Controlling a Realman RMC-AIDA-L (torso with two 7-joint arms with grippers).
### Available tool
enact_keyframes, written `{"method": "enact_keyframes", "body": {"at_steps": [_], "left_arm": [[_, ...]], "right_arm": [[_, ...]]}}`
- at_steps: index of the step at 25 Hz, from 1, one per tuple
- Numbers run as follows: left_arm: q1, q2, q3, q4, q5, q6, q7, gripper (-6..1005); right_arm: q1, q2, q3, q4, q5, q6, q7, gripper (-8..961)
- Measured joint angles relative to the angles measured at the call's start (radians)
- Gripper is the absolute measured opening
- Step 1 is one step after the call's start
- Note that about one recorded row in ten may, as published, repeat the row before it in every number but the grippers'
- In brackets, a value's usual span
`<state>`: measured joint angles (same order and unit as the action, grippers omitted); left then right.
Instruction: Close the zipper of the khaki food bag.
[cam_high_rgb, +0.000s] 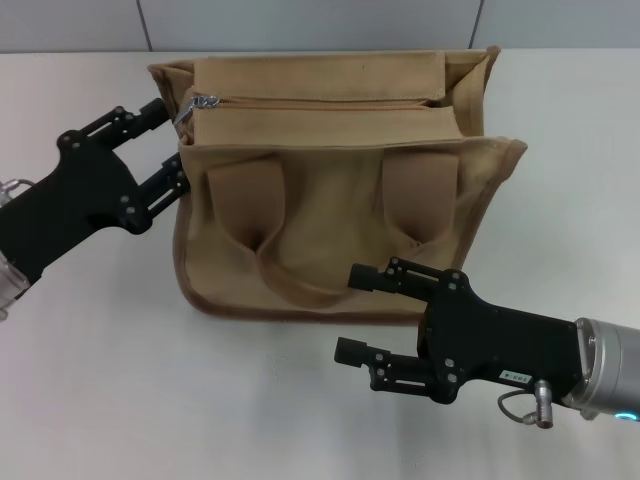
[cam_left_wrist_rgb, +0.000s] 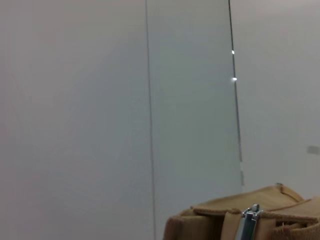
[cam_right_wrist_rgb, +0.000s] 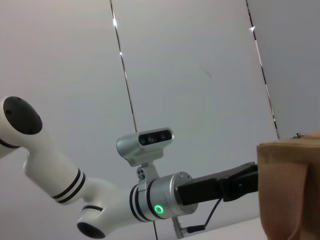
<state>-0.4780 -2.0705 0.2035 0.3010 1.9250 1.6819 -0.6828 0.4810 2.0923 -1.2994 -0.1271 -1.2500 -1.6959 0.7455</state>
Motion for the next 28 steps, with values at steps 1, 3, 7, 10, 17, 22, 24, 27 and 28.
{"method": "enact_keyframes", "body": {"at_steps": [1,3,7,10,17,22,24,27,28], "left_arm": [[-0.002,0.0,0.008,0.004,-0.001,0.0,-0.005,572],[-0.008,-0.002,0.021,0.012,-0.014,0.002,-0.012,564],[-0.017,-0.004,0.017,0.002,-0.082,0.01,-0.014,546],[-0.023,-0.004,0.015,-0.002,-0.103,0.025,-0.017,533],[-0.018,-0.004,0.027,-0.003,-0.11,0.032,-0.035,502],[-0.015,-0.004,0.057,-0.002,-0.111,0.032,-0.028,349],[-0.015,-0.003,0.057,-0.002,-0.113,0.032,-0.028,339],[-0.013,-0.003,0.051,-0.002,-0.12,0.036,-0.028,325],[-0.013,-0.003,0.051,-0.003,-0.124,0.039,-0.028,320]], "right_arm": [[0.001,0.0,0.0,0.0,0.0,0.001,0.0,749],[0.003,0.0,0.0,0.0,0.001,0.005,0.0,749],[0.007,0.0,0.0,0.0,0.001,0.008,0.0,750],[0.007,0.0,0.001,0.002,0.001,0.009,0.0,750],[0.009,0.0,0.002,0.015,0.01,0.011,0.0,750],[0.014,0.0,0.002,0.015,0.011,0.019,0.0,749],[0.018,0.0,0.002,0.018,0.011,0.02,0.0,748],[0.019,0.0,0.002,0.021,0.011,0.02,0.0,748],[0.019,0.0,0.002,0.021,0.011,0.02,0.0,748]]}}
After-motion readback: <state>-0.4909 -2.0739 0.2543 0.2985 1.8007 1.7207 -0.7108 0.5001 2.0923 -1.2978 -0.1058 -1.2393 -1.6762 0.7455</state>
